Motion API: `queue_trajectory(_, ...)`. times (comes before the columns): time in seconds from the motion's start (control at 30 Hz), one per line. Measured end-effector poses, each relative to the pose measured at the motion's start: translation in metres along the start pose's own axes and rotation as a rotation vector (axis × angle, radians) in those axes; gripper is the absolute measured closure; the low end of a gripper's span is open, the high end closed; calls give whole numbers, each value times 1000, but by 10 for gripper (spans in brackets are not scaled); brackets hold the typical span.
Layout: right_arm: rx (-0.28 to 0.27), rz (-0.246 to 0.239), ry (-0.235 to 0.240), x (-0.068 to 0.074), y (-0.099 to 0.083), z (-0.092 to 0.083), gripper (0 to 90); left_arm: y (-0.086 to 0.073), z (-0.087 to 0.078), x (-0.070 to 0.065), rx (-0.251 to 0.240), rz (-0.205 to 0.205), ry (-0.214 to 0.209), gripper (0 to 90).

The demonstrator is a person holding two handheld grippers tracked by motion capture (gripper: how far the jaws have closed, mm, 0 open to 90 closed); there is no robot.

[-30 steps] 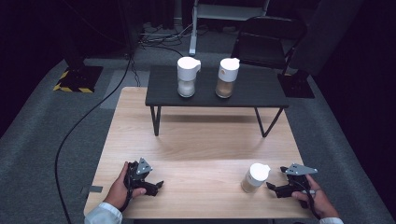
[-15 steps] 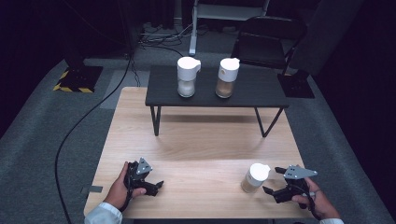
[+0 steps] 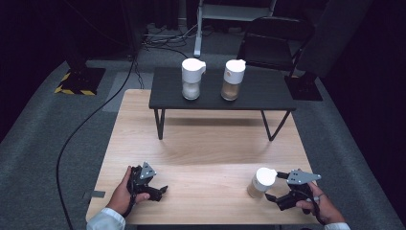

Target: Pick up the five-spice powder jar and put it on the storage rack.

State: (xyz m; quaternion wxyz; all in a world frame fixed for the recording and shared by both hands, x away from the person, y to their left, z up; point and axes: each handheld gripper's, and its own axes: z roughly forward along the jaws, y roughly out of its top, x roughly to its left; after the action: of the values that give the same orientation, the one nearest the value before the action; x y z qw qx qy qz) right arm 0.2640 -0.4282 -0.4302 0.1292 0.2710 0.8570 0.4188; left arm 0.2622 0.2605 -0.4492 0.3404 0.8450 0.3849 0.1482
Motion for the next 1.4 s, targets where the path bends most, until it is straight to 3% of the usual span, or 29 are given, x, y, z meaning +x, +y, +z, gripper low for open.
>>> queue_trajectory(0.57, -56, 23, 90, 0, 7, 20, 18, 0, 0, 0, 0, 0, 1, 0)
queue_trajectory(0.83, -77, 56, 84, 7, 4, 29, 64, 0, 0, 0, 0, 0, 0, 0)
queue_trajectory(0.9, -94, 88, 93, 5, 1, 29, 111, 0, 0, 0, 0, 0, 0, 0)
queue_trajectory(1.07, -120, 89, 84, 11, -3, 29, 155, 0, 0, 0, 0, 0, 0, 0)
queue_trajectory(1.2, -128, 102, 65, 14, -3, 28, 250, 0, 0, 0, 0, 0, 0, 0)
queue_trajectory(1.4, -132, 93, 41, 19, -2, 27, 272, 0, 0, 0, 0, 0, 0, 0)
